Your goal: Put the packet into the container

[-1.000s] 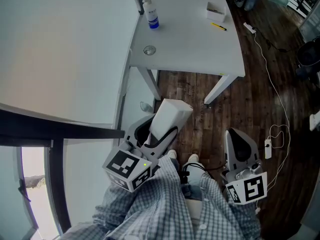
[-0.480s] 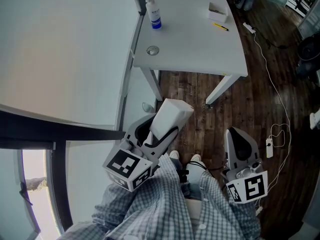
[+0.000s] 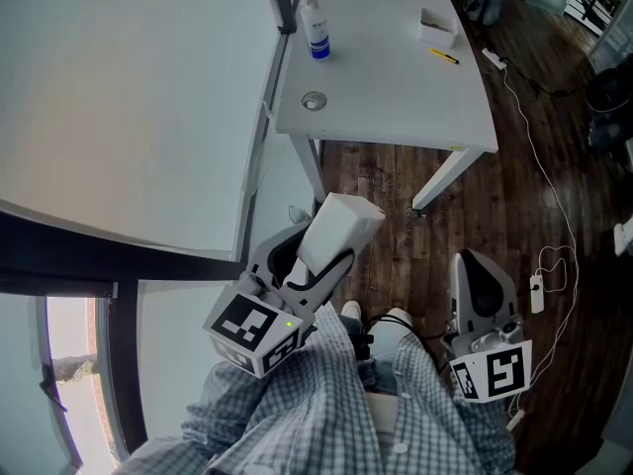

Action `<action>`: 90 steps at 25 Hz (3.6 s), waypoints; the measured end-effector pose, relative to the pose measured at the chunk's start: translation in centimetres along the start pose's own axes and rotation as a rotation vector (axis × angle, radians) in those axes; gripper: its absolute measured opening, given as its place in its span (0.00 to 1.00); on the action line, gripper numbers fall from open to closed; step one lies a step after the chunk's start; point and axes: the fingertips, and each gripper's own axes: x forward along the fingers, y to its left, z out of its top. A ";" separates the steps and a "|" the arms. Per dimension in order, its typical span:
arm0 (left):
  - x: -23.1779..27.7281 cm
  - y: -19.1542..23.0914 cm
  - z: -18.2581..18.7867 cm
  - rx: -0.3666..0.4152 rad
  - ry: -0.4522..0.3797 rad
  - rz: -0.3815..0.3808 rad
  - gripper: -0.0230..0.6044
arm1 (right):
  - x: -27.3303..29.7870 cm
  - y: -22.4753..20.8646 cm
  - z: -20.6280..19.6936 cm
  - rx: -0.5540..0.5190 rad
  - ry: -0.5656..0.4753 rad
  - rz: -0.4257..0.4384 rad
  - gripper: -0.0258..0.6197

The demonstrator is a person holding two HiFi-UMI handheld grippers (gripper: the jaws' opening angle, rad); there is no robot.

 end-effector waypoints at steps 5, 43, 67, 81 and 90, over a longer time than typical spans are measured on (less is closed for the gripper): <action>-0.6 0.4 0.1 0.003 -0.011 -0.006 0.45 | -0.2 0.3 0.4 -0.019 -0.007 -0.023 0.06; 9.9 3.0 5.2 -0.039 -0.033 0.102 0.45 | 8.4 -10.6 -0.3 -0.008 0.031 0.089 0.06; 16.6 4.1 8.8 -0.051 -0.046 0.177 0.45 | 12.4 -18.6 0.0 -0.005 0.014 0.139 0.06; 17.7 5.2 9.6 -0.057 -0.065 0.181 0.45 | 13.9 -19.2 -0.4 -0.016 0.029 0.157 0.06; 20.1 7.5 10.0 -0.058 -0.040 0.128 0.45 | 16.3 -19.7 -0.6 -0.014 0.055 0.123 0.06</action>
